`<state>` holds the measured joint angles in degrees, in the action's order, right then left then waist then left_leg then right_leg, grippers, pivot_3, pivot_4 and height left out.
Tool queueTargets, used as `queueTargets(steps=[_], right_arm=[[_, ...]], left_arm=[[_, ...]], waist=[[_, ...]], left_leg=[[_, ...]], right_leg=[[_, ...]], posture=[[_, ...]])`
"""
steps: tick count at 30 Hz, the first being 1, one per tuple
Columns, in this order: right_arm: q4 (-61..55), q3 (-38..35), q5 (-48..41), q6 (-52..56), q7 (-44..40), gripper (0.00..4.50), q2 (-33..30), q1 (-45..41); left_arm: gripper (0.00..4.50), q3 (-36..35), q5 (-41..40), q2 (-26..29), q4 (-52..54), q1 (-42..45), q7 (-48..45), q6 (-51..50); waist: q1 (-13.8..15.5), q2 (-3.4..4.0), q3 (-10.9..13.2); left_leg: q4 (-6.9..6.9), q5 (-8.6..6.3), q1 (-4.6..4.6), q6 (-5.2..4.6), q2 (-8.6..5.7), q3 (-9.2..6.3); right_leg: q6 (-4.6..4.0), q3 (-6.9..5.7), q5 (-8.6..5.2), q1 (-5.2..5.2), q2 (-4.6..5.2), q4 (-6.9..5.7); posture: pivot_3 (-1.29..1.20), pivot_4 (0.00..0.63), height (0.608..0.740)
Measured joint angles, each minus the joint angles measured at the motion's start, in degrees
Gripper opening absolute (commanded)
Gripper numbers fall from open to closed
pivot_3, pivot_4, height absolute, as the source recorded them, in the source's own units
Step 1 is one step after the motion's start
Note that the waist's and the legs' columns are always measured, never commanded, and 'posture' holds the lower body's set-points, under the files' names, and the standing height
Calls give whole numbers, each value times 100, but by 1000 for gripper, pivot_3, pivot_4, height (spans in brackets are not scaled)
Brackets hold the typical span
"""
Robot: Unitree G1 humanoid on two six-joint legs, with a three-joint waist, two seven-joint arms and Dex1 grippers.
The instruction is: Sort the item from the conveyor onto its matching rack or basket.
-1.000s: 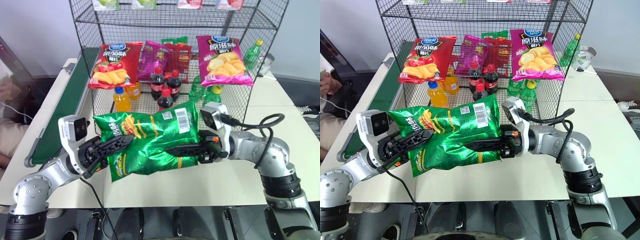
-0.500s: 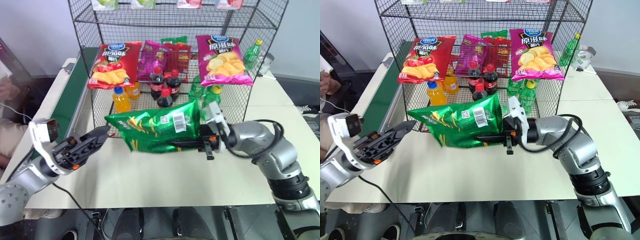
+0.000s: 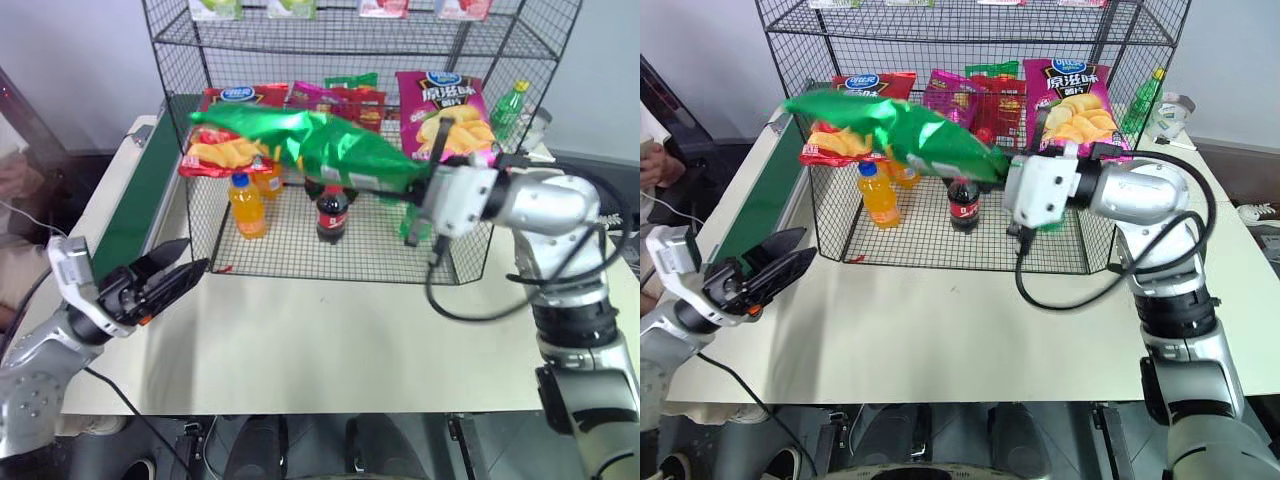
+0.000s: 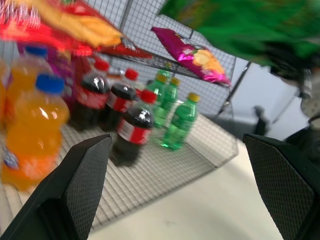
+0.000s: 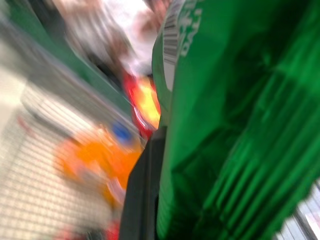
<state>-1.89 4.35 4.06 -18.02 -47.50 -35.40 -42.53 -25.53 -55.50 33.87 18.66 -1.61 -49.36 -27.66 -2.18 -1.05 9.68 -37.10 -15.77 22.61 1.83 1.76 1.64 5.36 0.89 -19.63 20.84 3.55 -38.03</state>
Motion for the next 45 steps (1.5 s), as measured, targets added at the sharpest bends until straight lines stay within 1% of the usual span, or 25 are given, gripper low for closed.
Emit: queueTargets(steps=[1,2,5,8,11,15,16,22,25,28,36,38,39,42,44,45], right_arm=[[165,40,272,-120,183,0,-16,-98],[396,128,785,-324,526,0,-109,-278],[897,314,1805,-578,1180,0,-257,-561],[1289,679,2608,-591,1649,0,-222,-642],[1550,882,3027,-331,1973,0,-21,-802],[1700,893,3303,109,2245,0,144,-1093],[1732,898,3386,352,2312,0,280,-1136],[1796,1074,3509,1256,2343,0,659,-1093],[1831,1090,3515,1502,2420,0,763,-1102],[2103,1127,3537,1661,2551,0,830,-1225],[2472,1307,3564,1765,2808,0,960,-1367],[2484,1309,3509,1762,2811,1013,968,-1397],[2484,1302,3445,1764,2802,1273,989,-1400],[2422,1248,3253,1772,2787,2636,1074,-1401],[2328,1208,3182,1761,2765,3462,1070,-1410],[2310,1208,3166,1755,2761,3462,1072,-1421]], left_arm=[[4485,25,102,-46,37,37,44,98],[4485,95,289,-92,84,94,130,239],[4485,282,622,-228,187,123,248,446],[4485,449,839,-349,229,124,363,570],[4485,461,921,-482,237,160,476,673],[4485,525,1171,-578,241,196,599,896],[4485,550,1314,-648,235,205,656,1025],[4485,691,1638,-802,231,172,735,1313],[4485,729,1705,-825,231,168,734,1358],[4485,820,1755,-865,231,152,730,1422],[4485,880,1781,-883,231,124,722,1485],[4500,898,1797,-884,231,95,725,1510],[4500,898,1803,-884,231,66,725,1536],[4500,902,1849,-884,231,18,723,1567],[4500,902,1865,-884,231,17,723,1571],[4500,904,1866,-884,231,17,723,1572]], waist=[[-6,1,0],[-23,1,0],[-41,1,0],[-41,1,0],[-38,1,1],[-26,0,0],[-29,0,0],[-31,0,0],[-33,0,0],[-34,0,0],[-36,0,0],[-33,0,0],[-35,0,0],[-41,0,-1],[-50,0,-1],[-53,1,-1]], left_leg=[[0,1,5,2,0,1],[1,5,12,8,1,1],[1,17,23,28,4,6],[-2,18,33,27,5,10],[-9,18,48,27,5,10],[-10,20,52,30,4,7],[-11,20,52,30,4,7],[-11,20,56,30,4,6],[-12,20,57,29,4,6],[-16,19,56,28,4,6],[-17,19,56,27,4,5],[-17,19,56,27,4,5],[-17,19,56,27,4,5],[-17,17,55,25,5,5],[-17,12,53,15,6,5],[-17,11,52,14,6,5]], right_leg=[[0,0,0,7,0,-1],[0,1,0,17,-3,-1],[1,6,0,31,-8,-3],[2,11,1,46,-10,-11],[3,11,1,60,-10,-22],[3,7,1,59,-9,-19],[3,7,2,58,-9,-18],[4,5,2,62,-10,-21],[4,5,2,62,-10,-22],[4,5,2,62,-10,-26],[4,4,2,63,-10,-29],[4,3,2,63,-11,-29],[4,4,2,63,-10,-29],[4,4,2,63,-12,-31],[4,4,2,63,-13,-34],[4,4,2,63,-13,-36]], posture=[[0,150,739],[0,150,739],[0,150,739],[0,150,739],[0,150,739],[0,150,739],[0,150,739],[0,150,739],[0,150,739],[0,150,739],[0,150,739],[0,150,739],[0,150,739],[0,150,739],[0,150,739],[0,150,739]])
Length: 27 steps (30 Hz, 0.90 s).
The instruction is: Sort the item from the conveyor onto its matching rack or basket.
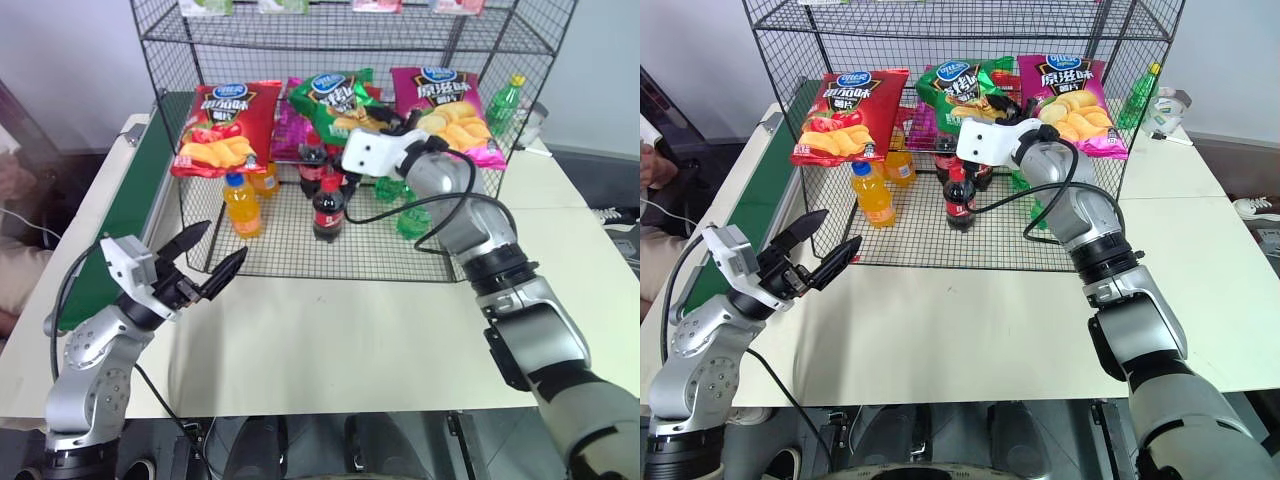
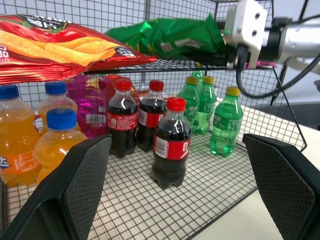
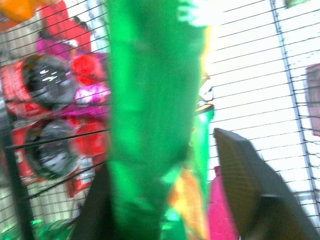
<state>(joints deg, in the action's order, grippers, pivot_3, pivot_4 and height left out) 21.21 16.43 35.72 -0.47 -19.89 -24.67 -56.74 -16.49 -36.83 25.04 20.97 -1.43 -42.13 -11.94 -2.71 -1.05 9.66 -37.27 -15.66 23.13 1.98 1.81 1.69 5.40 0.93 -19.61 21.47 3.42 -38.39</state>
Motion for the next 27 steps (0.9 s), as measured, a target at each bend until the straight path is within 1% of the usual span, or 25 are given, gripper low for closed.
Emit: queueTargets(steps=[4,9,14,20,22,24,27], right_arm=[[-157,13,-169,-98,-151,3462,45,50],[-591,-78,-742,-107,-565,3462,119,245],[-1059,-206,-1210,143,-877,3462,151,457],[-2032,-481,-1961,428,-1265,3462,154,993],[-2558,-702,-2559,790,-1464,3462,335,1207],[-3368,-1018,-3560,1437,-1699,3462,598,1357],[-4359,-1612,-5099,2285,-1910,3462,758,1512]], left_arm=[[4500,28,55,0,-1,-5,-16,23],[4500,51,127,-6,-68,-4,-53,111],[4500,159,136,-22,-109,3,-85,142],[4500,172,135,-14,-118,-36,-142,161],[4500,165,133,28,-120,-75,-152,163],[4500,102,125,170,-121,-112,-181,149],[4500,-131,-8,528,-154,-181,-332,-8]], waist=[[11,0,0],[14,0,0],[17,0,0],[22,0,0],[12,0,0],[13,0,0],[26,-3,-2]], left_leg=[[-1,1,-1,1,0,-1],[-2,0,1,0,0,-1],[-3,0,2,0,0,-2],[-3,0,3,-1,0,-4],[-1,0,3,-1,2,-5],[1,0,5,-1,5,-8],[1,-1,3,-2,5,-17]], right_leg=[[0,0,0,1,-1,-5],[0,-1,0,1,0,-5],[0,-1,0,1,0,-5],[0,-2,0,1,1,-5],[0,-2,0,3,0,-6],[0,-4,0,7,-3,-10],[0,-11,0,-5,-1,-3]], posture=[[0,150,739],[0,150,739],[0,150,739],[0,150,739],[0,150,739],[0,150,739],[0,150,739]])
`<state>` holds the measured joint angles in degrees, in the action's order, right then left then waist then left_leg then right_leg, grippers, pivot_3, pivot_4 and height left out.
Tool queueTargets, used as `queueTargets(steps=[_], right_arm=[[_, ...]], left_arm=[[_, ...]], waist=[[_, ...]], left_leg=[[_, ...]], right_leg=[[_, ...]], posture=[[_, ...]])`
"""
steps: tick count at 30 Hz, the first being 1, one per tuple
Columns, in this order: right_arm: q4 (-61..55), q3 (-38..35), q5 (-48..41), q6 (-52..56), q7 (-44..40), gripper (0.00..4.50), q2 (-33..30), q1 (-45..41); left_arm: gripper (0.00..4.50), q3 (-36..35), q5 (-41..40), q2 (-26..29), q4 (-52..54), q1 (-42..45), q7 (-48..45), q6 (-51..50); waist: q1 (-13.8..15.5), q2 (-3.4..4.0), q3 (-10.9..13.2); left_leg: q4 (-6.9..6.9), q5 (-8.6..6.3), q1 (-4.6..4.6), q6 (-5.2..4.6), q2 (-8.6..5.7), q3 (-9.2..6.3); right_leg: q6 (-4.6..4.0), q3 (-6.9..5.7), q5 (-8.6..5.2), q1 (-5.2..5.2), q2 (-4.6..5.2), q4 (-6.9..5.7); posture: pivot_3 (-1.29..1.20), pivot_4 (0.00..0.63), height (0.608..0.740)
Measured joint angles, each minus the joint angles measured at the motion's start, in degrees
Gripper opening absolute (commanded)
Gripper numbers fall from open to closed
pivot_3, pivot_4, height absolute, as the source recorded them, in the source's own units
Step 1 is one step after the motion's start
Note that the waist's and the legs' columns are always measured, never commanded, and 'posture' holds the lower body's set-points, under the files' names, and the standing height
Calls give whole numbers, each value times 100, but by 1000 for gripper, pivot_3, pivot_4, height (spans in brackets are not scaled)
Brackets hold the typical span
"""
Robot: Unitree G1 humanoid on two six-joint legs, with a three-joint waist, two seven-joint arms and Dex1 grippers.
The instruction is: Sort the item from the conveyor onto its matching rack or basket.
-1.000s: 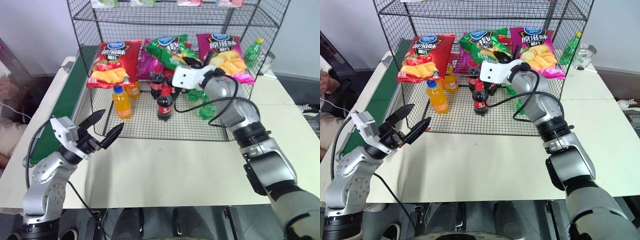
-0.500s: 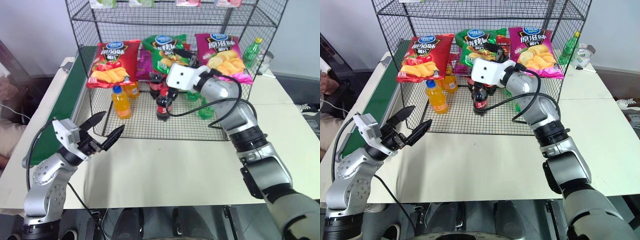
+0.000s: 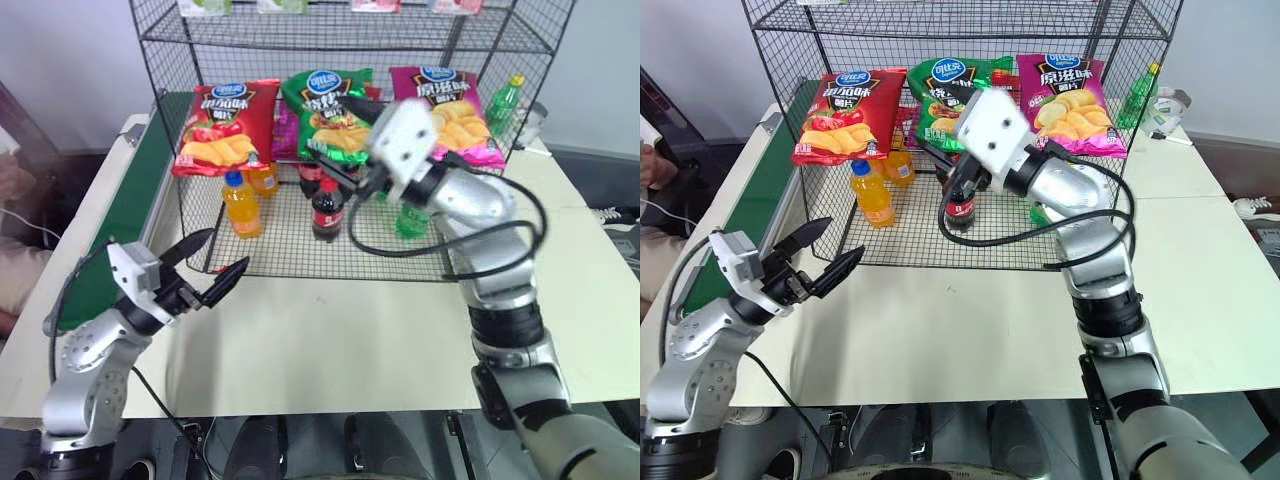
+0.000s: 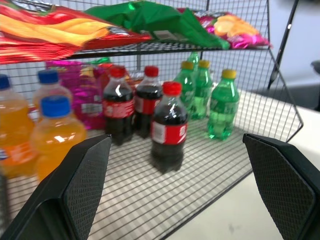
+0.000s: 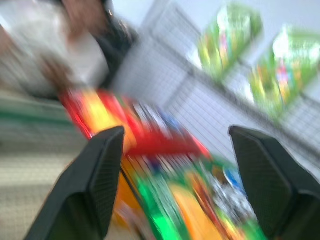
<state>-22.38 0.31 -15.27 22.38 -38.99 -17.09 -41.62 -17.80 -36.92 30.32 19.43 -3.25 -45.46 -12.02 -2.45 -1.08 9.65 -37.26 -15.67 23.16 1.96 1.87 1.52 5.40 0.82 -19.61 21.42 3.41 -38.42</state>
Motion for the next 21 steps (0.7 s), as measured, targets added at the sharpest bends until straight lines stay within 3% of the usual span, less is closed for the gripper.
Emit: queueTargets(steps=[4,9,15,21], right_arm=[[-445,-745,-1324,667,-360,3462,-478,626],[-741,-1050,-2423,1498,-1501,3462,-1968,2430],[-147,-1565,-2293,892,-2387,3462,-2715,3661],[888,-1892,-1911,185,-2729,3462,-2943,3900]], left_arm=[[4500,-369,-135,513,-219,-96,-173,-320],[4500,-838,-364,1256,-643,-146,-631,-753],[4500,-1216,-336,1591,-1094,-240,-798,-908],[4500,-1332,-230,1668,-1247,-287,-733,-1158]], waist=[[44,-3,-2],[82,-1,0],[18,2,-1],[21,2,-1]], left_leg=[[-3,-4,-1,-7,-9,-3],[12,-7,3,-12,-7,-3],[7,-7,-7,-12,-8,-1],[3,-7,-12,-12,-6,0]], right_leg=[[0,-5,0,-11,13,11],[-2,-6,-1,-5,11,27],[-1,-4,0,-21,7,27],[-1,-2,0,-21,3,20]], posture=[[0,150,739],[0,150,739],[0,150,739],[0,150,739]])
